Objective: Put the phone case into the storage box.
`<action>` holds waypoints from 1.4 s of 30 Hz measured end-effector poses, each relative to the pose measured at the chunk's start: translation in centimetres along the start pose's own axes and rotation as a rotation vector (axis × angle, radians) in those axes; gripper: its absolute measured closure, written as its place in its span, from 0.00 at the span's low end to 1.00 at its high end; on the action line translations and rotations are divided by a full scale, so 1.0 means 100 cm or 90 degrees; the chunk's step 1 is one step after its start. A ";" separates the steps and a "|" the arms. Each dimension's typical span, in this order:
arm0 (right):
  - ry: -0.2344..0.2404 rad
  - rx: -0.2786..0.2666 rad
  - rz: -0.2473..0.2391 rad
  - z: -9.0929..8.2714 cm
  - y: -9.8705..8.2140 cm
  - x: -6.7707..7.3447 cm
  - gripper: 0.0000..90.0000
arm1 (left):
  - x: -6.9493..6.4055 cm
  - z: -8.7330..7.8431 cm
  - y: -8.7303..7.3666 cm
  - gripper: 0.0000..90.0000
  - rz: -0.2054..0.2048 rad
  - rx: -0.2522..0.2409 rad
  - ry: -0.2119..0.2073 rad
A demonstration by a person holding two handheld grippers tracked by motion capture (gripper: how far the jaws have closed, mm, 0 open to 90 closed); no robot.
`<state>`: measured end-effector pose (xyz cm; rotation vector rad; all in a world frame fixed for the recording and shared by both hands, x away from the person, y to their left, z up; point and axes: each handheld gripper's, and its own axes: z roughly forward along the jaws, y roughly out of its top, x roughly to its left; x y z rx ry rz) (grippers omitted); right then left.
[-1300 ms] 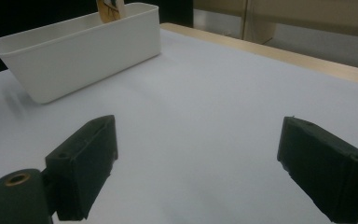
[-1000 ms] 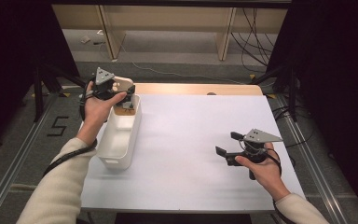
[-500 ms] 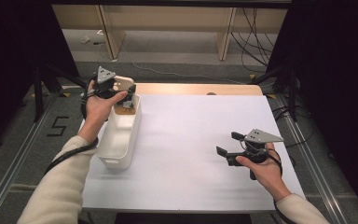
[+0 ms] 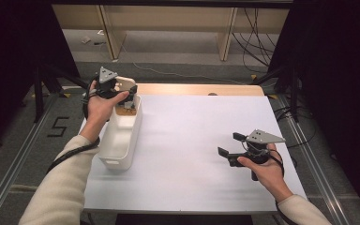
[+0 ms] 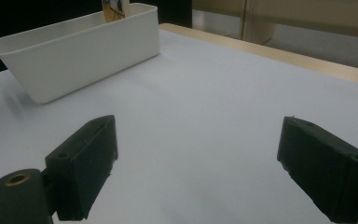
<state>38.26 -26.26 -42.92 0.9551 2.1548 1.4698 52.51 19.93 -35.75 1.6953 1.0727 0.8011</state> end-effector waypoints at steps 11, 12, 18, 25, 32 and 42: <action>0.002 -0.003 0.001 0.000 0.000 0.000 0.14 | 0.002 0.004 -0.002 0.14 -0.002 0.008 0.002; 0.001 -0.002 0.001 0.000 0.000 0.000 0.14 | 0.003 0.005 -0.002 0.14 -0.002 0.009 0.002; 0.002 -0.003 0.001 0.000 0.000 0.000 0.14 | 0.004 0.007 -0.004 0.14 -0.002 0.013 0.003; 0.001 -0.002 0.000 0.000 0.000 0.000 0.14 | 0.005 0.009 -0.006 0.14 -0.002 0.022 0.007; 0.002 -0.001 0.000 0.000 0.000 0.000 0.14 | 0.007 0.012 -0.008 0.14 -0.006 0.029 0.007; 0.001 -0.002 0.000 -0.001 0.000 -0.001 0.15 | 0.006 0.017 -0.010 0.14 -0.003 0.041 0.005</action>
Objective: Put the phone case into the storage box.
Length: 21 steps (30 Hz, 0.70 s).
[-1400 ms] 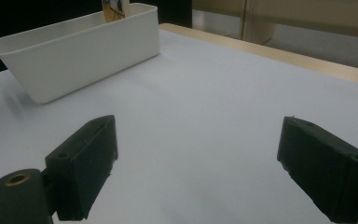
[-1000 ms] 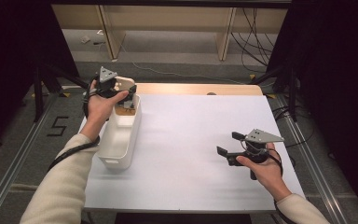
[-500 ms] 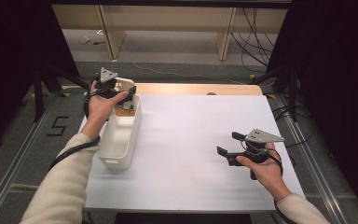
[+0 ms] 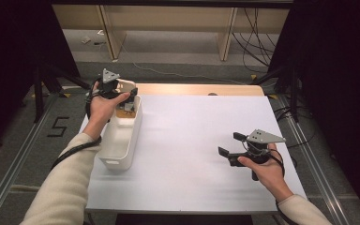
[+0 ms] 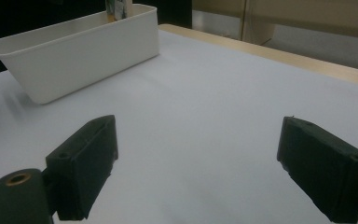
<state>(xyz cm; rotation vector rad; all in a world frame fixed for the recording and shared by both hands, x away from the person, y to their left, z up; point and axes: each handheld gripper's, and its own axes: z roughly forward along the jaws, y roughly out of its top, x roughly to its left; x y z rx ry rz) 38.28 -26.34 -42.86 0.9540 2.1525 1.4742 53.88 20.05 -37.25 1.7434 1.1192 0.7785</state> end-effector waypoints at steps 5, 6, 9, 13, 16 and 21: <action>0.000 -0.001 0.000 0.000 0.000 0.000 0.15 | 0.000 0.002 0.000 0.14 -0.001 0.007 0.001; 0.000 -0.001 0.000 0.000 0.000 0.000 0.15 | 0.000 0.003 0.000 0.14 0.000 0.008 0.001; 0.001 0.000 -0.001 0.000 0.000 0.000 0.15 | -0.001 0.005 0.001 0.14 0.004 0.012 0.002; 0.000 0.000 0.000 0.000 0.000 0.000 0.15 | -0.001 0.007 -0.001 0.14 0.003 0.020 0.003; 0.001 0.000 0.000 0.000 0.000 0.000 0.15 | 0.000 0.009 -0.003 0.14 -0.001 0.025 0.002; 0.001 0.000 0.000 0.000 0.000 0.001 0.15 | 0.001 0.012 -0.004 0.14 -0.006 0.032 0.000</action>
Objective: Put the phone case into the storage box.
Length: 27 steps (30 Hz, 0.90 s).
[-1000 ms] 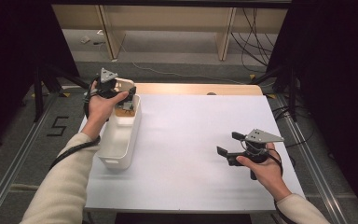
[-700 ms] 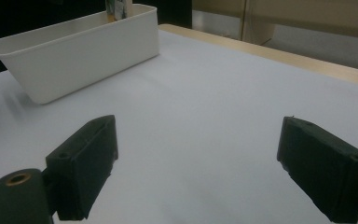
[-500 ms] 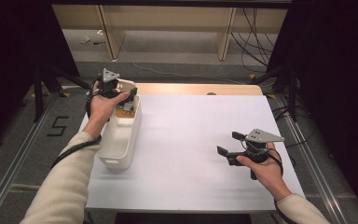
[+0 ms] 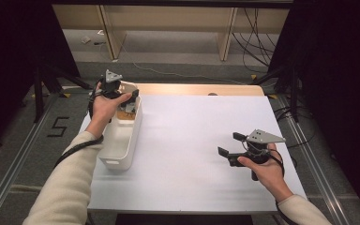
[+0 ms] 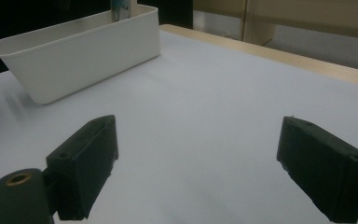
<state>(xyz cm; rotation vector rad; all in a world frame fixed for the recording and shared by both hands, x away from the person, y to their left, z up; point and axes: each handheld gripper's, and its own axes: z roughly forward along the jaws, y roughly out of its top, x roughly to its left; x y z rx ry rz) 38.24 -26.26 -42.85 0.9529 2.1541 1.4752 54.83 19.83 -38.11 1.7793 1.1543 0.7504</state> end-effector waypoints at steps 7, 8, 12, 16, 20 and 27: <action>0.001 -0.001 0.001 0.000 0.000 0.000 0.15 | -0.001 0.006 -0.001 0.14 0.006 0.016 0.002; 0.001 -0.001 0.000 0.000 0.000 0.000 0.15 | -0.001 0.007 -0.002 0.14 0.004 0.018 0.003; 0.001 -0.002 -0.002 0.000 0.000 0.000 0.15 | -0.001 0.010 -0.004 0.13 0.001 0.024 0.004; 0.001 0.000 0.000 0.000 0.000 0.000 0.15 | 0.000 0.013 -0.006 0.13 -0.003 0.029 0.004; 0.000 0.000 -0.001 0.000 0.000 0.000 0.15 | 0.001 0.015 -0.008 0.13 -0.006 0.034 0.005; 0.000 0.001 -0.001 0.000 0.000 0.000 0.15 | 0.002 0.018 -0.008 0.13 -0.015 0.035 0.008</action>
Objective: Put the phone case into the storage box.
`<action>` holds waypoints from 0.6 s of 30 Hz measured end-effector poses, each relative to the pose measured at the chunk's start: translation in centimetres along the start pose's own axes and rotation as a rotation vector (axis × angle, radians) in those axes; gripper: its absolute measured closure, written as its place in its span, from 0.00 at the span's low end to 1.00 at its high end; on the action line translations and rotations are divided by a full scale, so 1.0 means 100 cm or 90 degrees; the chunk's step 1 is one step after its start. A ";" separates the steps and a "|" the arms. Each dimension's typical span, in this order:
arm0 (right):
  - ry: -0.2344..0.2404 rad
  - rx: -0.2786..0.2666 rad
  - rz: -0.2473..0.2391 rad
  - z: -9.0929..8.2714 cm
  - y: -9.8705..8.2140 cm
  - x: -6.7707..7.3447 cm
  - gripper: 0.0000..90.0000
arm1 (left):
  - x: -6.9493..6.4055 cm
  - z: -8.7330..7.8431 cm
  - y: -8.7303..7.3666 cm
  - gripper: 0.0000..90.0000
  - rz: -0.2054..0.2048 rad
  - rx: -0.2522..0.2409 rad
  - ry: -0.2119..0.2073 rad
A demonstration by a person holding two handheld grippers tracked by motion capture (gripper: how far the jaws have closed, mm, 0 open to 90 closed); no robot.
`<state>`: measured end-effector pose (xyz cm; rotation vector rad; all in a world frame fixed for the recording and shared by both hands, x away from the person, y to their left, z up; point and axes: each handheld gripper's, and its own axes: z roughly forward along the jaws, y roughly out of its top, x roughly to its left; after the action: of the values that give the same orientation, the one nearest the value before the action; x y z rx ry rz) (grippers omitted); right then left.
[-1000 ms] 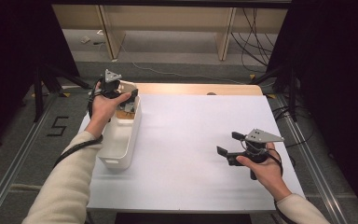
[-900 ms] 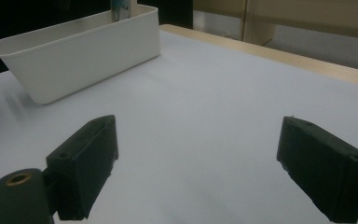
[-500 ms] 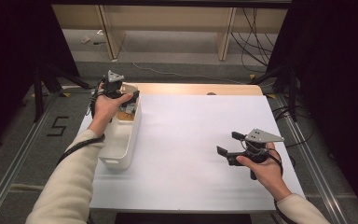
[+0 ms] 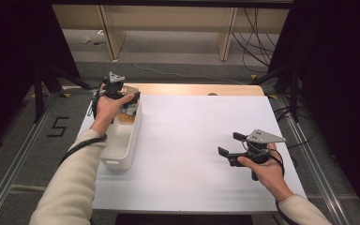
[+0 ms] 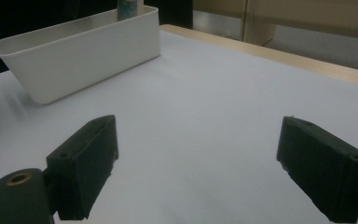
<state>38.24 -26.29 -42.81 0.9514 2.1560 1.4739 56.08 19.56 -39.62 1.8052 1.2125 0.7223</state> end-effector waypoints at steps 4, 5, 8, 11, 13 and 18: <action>0.001 -0.003 -0.001 0.000 0.000 0.000 0.15 | 0.000 0.001 0.000 0.13 0.000 0.003 0.001; 0.001 -0.003 -0.001 0.000 0.000 0.000 0.15 | 0.001 0.001 0.000 0.13 0.000 0.004 0.002; 0.001 -0.003 -0.002 0.000 0.000 0.000 0.15 | 0.001 0.002 -0.001 0.13 -0.002 0.006 0.002; -0.001 -0.002 -0.001 0.000 0.000 0.000 0.15 | 0.002 0.005 -0.002 0.13 -0.004 0.008 0.002; 0.000 -0.002 -0.002 0.000 0.000 0.000 0.15 | 0.002 0.005 -0.002 0.13 -0.006 0.008 0.003; 0.000 -0.002 -0.001 0.000 0.000 0.000 0.15 | 0.002 0.007 -0.001 0.13 -0.008 0.010 0.005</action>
<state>38.27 -26.27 -42.80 0.9477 2.1529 1.4762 56.66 19.54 -40.01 1.8081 1.2360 0.7148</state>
